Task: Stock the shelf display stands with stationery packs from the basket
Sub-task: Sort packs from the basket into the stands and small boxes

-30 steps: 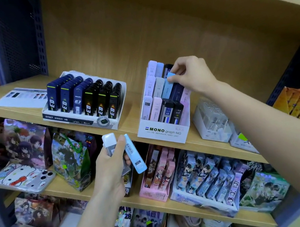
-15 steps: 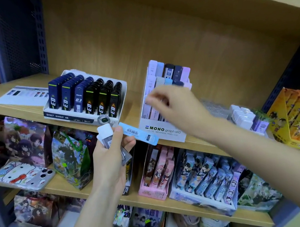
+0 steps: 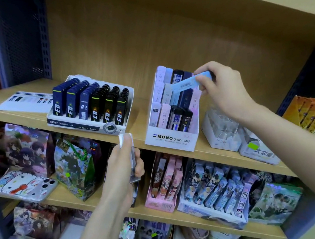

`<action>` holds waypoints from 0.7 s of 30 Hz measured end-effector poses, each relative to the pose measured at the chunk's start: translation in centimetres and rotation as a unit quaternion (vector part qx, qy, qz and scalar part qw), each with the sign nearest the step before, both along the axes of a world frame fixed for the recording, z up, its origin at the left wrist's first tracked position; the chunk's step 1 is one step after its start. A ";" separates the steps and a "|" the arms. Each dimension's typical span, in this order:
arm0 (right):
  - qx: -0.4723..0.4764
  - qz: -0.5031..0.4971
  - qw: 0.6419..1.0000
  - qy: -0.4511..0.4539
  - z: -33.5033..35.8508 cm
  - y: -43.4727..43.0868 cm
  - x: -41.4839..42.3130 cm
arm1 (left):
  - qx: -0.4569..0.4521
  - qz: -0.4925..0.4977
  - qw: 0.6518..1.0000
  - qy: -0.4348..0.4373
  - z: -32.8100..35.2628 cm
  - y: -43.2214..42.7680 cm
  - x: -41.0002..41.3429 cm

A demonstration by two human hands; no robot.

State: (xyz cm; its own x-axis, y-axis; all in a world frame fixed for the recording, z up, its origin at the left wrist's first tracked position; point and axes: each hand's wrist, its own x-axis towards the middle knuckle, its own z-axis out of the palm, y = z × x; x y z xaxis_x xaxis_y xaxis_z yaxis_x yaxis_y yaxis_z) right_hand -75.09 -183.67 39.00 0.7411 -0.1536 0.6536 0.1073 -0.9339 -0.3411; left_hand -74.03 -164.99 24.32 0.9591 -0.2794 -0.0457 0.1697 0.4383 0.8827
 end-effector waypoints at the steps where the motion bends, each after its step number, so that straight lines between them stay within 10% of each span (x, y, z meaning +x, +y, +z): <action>1: -0.041 -0.015 0.999 0.013 0.2 -0.6 0.6 | -0.011 -0.018 1.000 0.018 0.1 0.0 0.0; 21: -0.090 0.013 0.984 0.154 0.9 -1.1 6.1 | 0.022 0.000 0.996 -0.082 0.3 0.1 -0.7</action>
State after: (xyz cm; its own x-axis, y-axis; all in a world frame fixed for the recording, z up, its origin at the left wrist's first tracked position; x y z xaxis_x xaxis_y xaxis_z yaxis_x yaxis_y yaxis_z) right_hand -68.98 -184.75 39.94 0.9105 -0.0340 0.4120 0.0495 -0.9805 -0.1904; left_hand -74.70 -164.86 24.61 0.9544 -0.2812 0.1003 0.0211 0.3987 0.9169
